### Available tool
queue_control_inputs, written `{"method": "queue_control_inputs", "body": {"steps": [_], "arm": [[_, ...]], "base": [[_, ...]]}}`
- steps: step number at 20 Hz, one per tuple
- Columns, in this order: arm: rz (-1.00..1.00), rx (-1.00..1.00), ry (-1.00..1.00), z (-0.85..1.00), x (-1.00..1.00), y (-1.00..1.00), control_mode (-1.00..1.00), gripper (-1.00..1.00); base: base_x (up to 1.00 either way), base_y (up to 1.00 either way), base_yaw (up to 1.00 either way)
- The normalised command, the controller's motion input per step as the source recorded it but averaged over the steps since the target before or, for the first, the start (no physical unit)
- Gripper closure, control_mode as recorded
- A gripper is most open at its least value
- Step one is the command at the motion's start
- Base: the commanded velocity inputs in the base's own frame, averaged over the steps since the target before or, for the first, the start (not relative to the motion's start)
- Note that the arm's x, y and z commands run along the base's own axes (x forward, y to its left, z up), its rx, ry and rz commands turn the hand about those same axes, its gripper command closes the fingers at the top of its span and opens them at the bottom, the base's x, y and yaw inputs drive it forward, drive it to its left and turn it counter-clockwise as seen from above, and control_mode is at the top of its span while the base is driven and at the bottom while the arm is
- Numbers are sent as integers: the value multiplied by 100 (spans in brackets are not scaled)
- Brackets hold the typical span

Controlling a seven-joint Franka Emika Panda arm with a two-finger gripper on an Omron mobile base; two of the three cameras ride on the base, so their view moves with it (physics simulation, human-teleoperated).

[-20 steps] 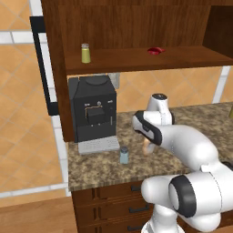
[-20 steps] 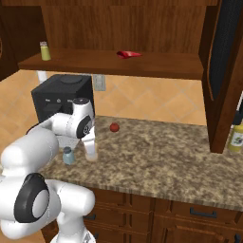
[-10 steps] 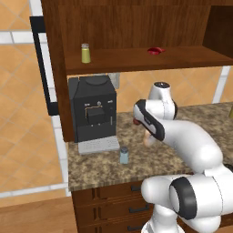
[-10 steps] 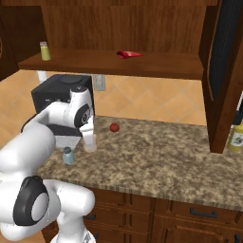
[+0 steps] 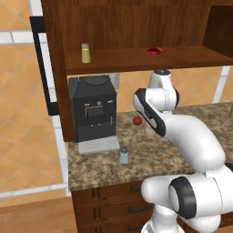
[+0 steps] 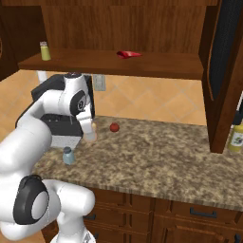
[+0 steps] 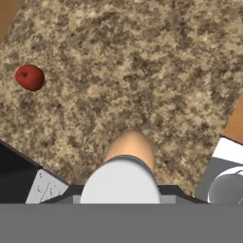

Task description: Put the shaker and condiment bottle from the counter next to their counterparts in the cabinet.

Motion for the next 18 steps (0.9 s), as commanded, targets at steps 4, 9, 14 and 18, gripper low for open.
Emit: {"method": "queue_control_inputs", "body": {"steps": [4, 9, 14, 18], "arm": [[0, -7, -8, 40, 0, 0, -100, 100], [0, -6, -4, 34, 0, 0, -100, 100], [0, 0, 0, 57, 0, -4, -100, 100], [2, 0, 0, 62, 0, -12, -100, 100]], "base": [[0, 0, 0], [0, 0, 0], [0, 0, 0], [0, 0, 0]]}}
